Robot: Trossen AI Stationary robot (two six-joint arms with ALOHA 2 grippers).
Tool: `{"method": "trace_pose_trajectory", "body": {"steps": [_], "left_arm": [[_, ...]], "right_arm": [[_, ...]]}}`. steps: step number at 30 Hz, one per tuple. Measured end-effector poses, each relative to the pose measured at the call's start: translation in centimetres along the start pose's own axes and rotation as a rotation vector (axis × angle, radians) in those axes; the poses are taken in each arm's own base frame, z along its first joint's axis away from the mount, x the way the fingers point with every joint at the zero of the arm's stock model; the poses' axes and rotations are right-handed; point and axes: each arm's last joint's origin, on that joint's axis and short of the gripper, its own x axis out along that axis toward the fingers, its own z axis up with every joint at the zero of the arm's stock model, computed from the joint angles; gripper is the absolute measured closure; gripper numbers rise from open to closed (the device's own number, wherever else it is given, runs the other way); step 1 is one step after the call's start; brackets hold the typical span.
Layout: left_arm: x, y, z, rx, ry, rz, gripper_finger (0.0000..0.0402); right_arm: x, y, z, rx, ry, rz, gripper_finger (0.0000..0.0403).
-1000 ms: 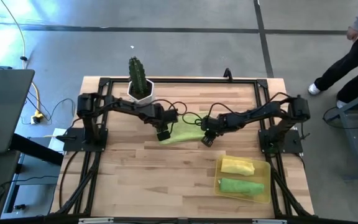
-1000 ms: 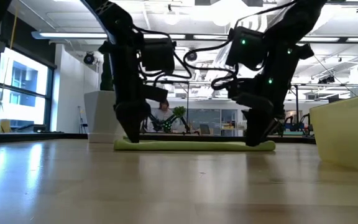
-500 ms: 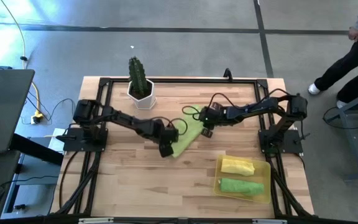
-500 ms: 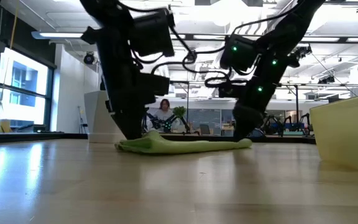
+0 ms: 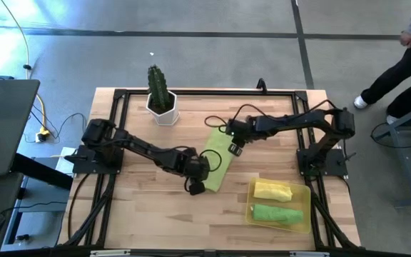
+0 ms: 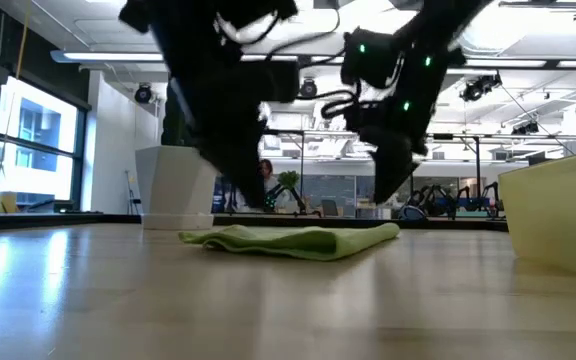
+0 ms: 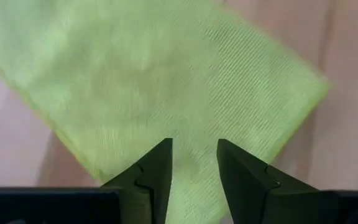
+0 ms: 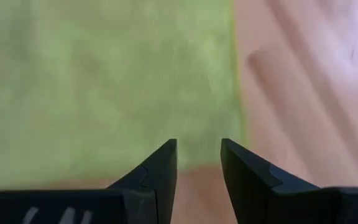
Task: Roll microfiber towels into tight, uniform cylinder then place into a basket
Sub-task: Fold the light green towel
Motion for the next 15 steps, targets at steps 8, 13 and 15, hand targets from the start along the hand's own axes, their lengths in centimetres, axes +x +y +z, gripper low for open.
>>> {"method": "trace_pose_trajectory", "body": {"steps": [8, 13, 15], "left_arm": [[-0.5, 0.9, 1.5, 0.203, -0.041, 0.057, 0.0284], [0.1, 2.2, 1.2, 0.217, 0.002, 0.062, 0.0284], [0.5, 2.4, 0.6, 0.208, 0.026, 0.057, 0.0284]], "right_arm": [[-1.8, 4.4, -1.5, 0.176, 0.003, 0.017, 0.0287], [-0.8, 5.3, -3.1, 0.316, -0.111, -0.067, 0.0287], [-0.2, 5.2, -3.8, 0.356, -0.12, -0.067, 0.0287]]}}
